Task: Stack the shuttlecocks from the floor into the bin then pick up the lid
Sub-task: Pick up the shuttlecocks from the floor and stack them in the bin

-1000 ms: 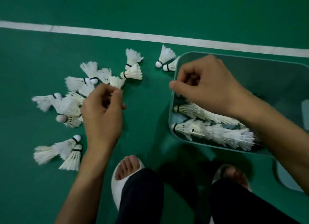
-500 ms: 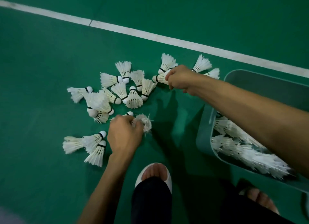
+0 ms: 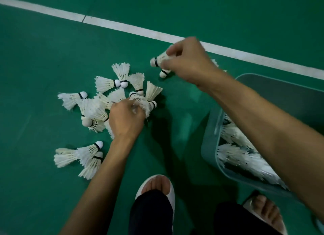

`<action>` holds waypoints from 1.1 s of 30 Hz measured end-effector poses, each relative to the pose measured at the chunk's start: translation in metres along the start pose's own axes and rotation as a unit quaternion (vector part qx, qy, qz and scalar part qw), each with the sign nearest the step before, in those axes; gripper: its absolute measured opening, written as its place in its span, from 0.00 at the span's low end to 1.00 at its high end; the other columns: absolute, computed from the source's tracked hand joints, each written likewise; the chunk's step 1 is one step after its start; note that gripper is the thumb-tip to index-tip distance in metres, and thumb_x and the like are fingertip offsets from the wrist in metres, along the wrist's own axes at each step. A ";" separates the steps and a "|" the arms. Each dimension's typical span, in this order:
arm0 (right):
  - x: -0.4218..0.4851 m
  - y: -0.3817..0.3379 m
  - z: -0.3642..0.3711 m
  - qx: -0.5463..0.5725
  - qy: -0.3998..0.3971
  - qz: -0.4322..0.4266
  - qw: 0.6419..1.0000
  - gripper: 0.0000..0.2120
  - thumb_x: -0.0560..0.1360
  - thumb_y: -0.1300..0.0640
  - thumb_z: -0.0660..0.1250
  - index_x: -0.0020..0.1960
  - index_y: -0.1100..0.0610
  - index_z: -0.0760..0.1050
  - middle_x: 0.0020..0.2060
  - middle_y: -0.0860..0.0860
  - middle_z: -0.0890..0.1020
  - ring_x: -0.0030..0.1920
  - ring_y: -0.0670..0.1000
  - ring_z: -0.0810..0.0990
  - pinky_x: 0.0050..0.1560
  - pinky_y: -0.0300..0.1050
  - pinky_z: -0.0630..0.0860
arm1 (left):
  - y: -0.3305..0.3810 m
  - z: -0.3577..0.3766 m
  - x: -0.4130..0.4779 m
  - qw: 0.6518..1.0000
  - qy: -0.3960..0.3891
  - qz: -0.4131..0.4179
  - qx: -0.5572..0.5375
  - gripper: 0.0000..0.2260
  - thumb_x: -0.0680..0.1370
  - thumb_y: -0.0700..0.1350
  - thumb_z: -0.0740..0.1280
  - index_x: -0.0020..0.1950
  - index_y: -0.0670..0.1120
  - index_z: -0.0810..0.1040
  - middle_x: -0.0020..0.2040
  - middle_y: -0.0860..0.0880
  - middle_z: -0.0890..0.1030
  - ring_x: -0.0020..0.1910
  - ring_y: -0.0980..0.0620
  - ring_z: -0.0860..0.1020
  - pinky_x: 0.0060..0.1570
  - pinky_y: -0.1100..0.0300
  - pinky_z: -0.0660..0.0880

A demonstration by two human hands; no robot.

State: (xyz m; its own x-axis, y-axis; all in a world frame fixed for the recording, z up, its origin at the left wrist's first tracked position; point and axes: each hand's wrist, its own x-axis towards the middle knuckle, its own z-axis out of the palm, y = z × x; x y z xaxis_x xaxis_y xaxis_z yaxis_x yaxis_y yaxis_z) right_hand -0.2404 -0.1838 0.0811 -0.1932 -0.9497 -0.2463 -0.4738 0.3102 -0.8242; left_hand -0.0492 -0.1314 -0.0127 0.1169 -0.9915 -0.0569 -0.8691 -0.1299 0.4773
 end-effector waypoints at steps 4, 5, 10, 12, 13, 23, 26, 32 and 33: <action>-0.063 -0.006 -0.079 0.136 0.196 -0.123 0.963 0.05 0.69 0.59 0.75 0.44 0.55 0.85 0.41 0.50 0.86 0.43 0.49 0.86 0.45 0.46 0.83 | 0.051 -0.027 -0.041 0.972 0.083 -0.015 -0.218 0.11 0.74 0.38 0.65 0.31 0.44 0.77 0.27 0.46 0.78 0.27 0.54 0.70 0.31 0.62 0.67; -0.079 -0.001 -0.098 0.161 0.236 -0.123 0.950 0.05 0.68 0.61 0.75 0.41 0.53 0.84 0.39 0.50 0.86 0.42 0.48 0.86 0.42 0.43 0.82 | 0.068 -0.037 -0.051 0.958 0.090 -0.005 -0.273 0.12 0.74 0.36 0.66 0.31 0.46 0.78 0.27 0.50 0.77 0.27 0.57 0.71 0.31 0.64 0.69; -0.139 0.058 -0.155 0.150 0.341 -0.003 0.928 0.06 0.65 0.64 0.76 0.39 0.55 0.86 0.38 0.52 0.87 0.37 0.49 0.86 0.38 0.41 0.81 | 0.143 -0.061 -0.089 0.888 0.063 0.119 -0.439 0.05 0.77 0.38 0.73 0.42 0.44 0.87 0.31 0.53 0.80 0.30 0.58 0.75 0.26 0.60 0.72; -0.148 0.092 -0.157 0.123 0.330 0.101 0.931 0.08 0.66 0.67 0.77 0.37 0.54 0.84 0.39 0.53 0.87 0.40 0.52 0.87 0.40 0.44 0.84 | 0.159 -0.054 -0.106 0.896 0.032 0.164 -0.412 0.04 0.77 0.37 0.74 0.42 0.41 0.87 0.32 0.55 0.80 0.30 0.62 0.75 0.28 0.62 0.72; -0.148 0.107 -0.155 0.124 0.306 0.152 0.932 0.09 0.67 0.68 0.77 0.36 0.56 0.83 0.40 0.55 0.87 0.42 0.54 0.87 0.41 0.46 0.85 | 0.165 -0.049 -0.114 0.900 0.005 0.185 -0.395 0.04 0.76 0.37 0.74 0.43 0.42 0.88 0.34 0.57 0.82 0.31 0.63 0.79 0.30 0.63 0.75; -0.086 0.149 -0.112 0.228 0.196 0.335 0.893 0.14 0.68 0.75 0.75 0.33 0.62 0.74 0.31 0.58 0.81 0.31 0.56 0.79 0.34 0.47 0.78 | 0.180 -0.001 -0.145 0.915 -0.267 0.299 -0.038 0.20 0.72 0.45 0.70 0.27 0.43 0.61 0.23 0.49 0.62 0.26 0.46 0.64 0.26 0.58 0.55; -0.073 0.157 -0.098 0.213 0.215 0.348 0.887 0.12 0.67 0.74 0.73 0.34 0.62 0.75 0.30 0.58 0.82 0.29 0.57 0.79 0.37 0.60 0.83 | 0.177 0.009 -0.147 0.911 -0.289 0.295 -0.012 0.19 0.74 0.46 0.70 0.28 0.45 0.63 0.25 0.51 0.66 0.25 0.51 0.66 0.27 0.57 0.58; -0.085 0.156 -0.114 0.260 0.160 0.333 0.892 0.09 0.70 0.65 0.78 0.48 0.66 0.81 0.39 0.58 0.85 0.33 0.54 0.81 0.44 0.55 0.84 | 0.188 0.021 -0.143 0.919 -0.305 0.248 -0.017 0.18 0.75 0.44 0.67 0.29 0.45 0.63 0.27 0.48 0.68 0.27 0.47 0.67 0.27 0.57 0.60; -0.092 0.155 -0.121 0.254 0.164 0.320 0.898 0.09 0.70 0.63 0.79 0.45 0.64 0.81 0.39 0.57 0.85 0.34 0.54 0.82 0.47 0.56 0.84 | 0.190 0.022 -0.143 0.922 -0.304 0.240 -0.025 0.18 0.74 0.44 0.68 0.29 0.44 0.64 0.26 0.47 0.68 0.27 0.47 0.67 0.26 0.57 0.59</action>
State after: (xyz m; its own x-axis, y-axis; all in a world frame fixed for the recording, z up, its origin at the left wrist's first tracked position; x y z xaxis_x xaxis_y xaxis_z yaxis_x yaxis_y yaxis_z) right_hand -0.4000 -0.0427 0.0378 -0.5682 -0.4950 -0.6574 0.2610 0.6492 -0.7144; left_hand -0.2411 -0.0143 0.0667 -0.5784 -0.7577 -0.3022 -0.7263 0.3096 0.6137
